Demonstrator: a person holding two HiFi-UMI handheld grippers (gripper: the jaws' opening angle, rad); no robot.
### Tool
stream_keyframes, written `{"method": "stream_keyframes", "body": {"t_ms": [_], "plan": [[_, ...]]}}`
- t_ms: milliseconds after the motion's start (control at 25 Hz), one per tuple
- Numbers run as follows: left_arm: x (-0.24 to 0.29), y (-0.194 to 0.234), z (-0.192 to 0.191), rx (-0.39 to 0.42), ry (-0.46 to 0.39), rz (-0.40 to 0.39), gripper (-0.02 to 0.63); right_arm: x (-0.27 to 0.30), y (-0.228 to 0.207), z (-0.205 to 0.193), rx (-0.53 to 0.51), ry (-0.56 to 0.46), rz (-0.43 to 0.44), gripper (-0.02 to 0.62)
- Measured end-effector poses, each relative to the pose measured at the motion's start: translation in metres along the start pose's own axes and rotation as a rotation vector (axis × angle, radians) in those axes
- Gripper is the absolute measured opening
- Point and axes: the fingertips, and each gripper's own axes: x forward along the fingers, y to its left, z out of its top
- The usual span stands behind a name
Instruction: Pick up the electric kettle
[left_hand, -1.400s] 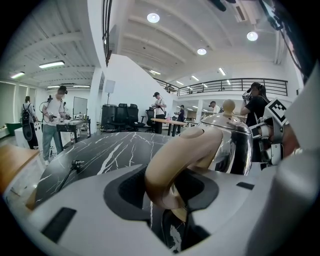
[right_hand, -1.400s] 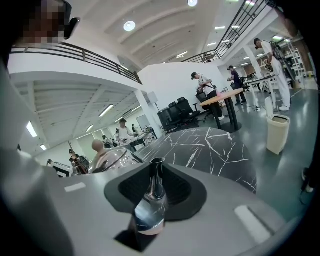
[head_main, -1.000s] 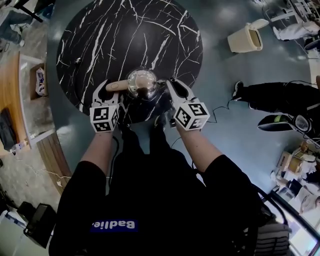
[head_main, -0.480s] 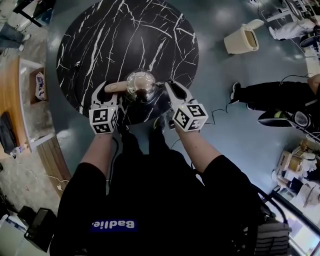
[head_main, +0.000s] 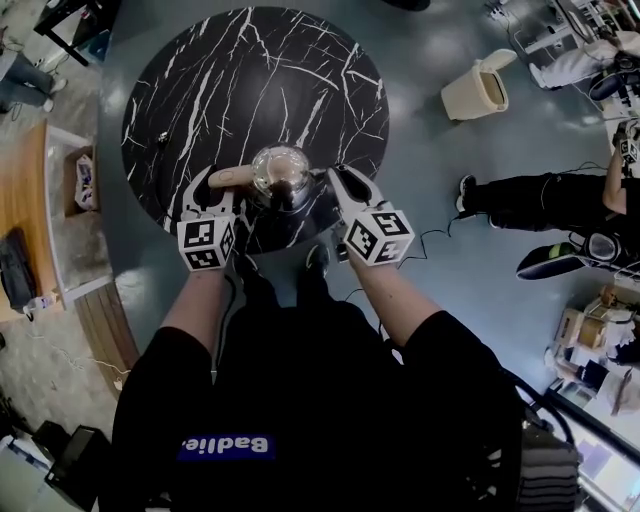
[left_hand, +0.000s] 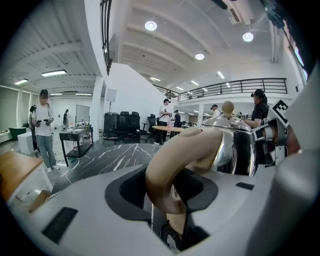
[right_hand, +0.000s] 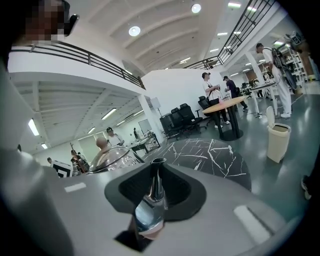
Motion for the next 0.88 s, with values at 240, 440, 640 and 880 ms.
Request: {"method": "stream_keyframes", "body": {"t_ms": [240,440,640,880], "plan": [[-0.017,-0.005,0.021,0.013,-0.028,0.000,0.152,-0.014,0.014,0.017,-0.009,-0.024,0.016,0.067],[-0.033,-0.011,0.041,0.010,-0.040,0.002,0.152,-0.028,0.026,0.033,-0.012,-0.046,0.030,0.067],[-0.052,-0.017,0.057,0.020,-0.044,-0.004,0.152,-0.041,0.038,0.047,-0.013,-0.069,0.042,0.067],[-0.067,-0.026,0.072,0.041,-0.053,-0.022,0.152,-0.056,0.046,0.057,-0.025,-0.085,0.046,0.067]]}}
